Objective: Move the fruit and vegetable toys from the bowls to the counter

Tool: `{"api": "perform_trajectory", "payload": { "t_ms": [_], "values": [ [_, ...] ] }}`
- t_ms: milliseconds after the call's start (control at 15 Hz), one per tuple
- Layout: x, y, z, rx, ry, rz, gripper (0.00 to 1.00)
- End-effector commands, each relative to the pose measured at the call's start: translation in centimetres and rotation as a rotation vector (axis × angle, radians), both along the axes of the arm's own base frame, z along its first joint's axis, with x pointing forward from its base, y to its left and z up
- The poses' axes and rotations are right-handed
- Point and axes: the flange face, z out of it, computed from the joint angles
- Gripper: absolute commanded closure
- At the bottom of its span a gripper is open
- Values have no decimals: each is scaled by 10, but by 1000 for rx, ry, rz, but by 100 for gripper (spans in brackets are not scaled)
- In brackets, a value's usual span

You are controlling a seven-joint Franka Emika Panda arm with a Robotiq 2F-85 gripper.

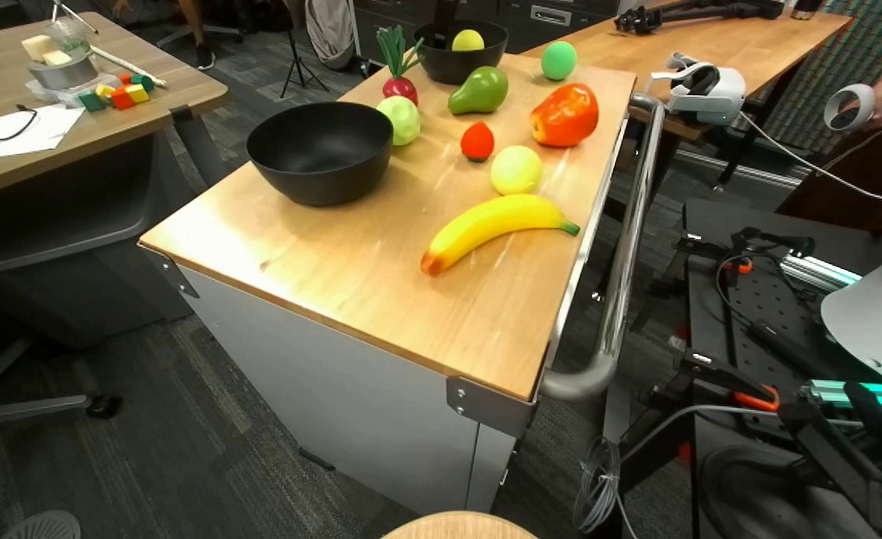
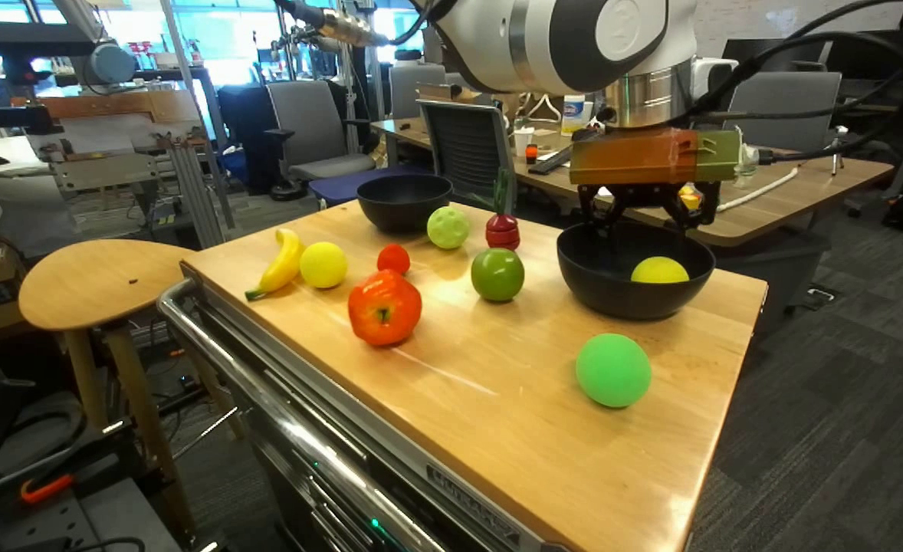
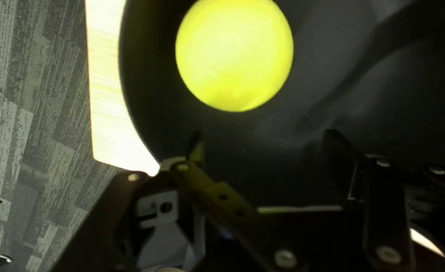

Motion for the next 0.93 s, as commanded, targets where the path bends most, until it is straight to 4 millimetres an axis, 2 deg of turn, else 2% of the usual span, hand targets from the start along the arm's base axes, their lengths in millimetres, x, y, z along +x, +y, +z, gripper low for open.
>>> {"api": "perform_trajectory", "payload": {
  "t_ms": [0,267,333,400,467,733,800,867],
  "values": [
    [-20,-10,-3,14,15,2,0],
    [-36,-15,-21,17,55,-11,0],
    [-38,-14,-24,19,56,-11,25],
    [-40,-13,-27,24,57,-7,25],
    [-41,-12,-28,25,59,-6,30],
    [-43,-4,-19,33,45,6,62],
    [-43,-3,-16,34,39,8,68],
    [-43,-3,-12,33,37,6,69]
  ]
}}
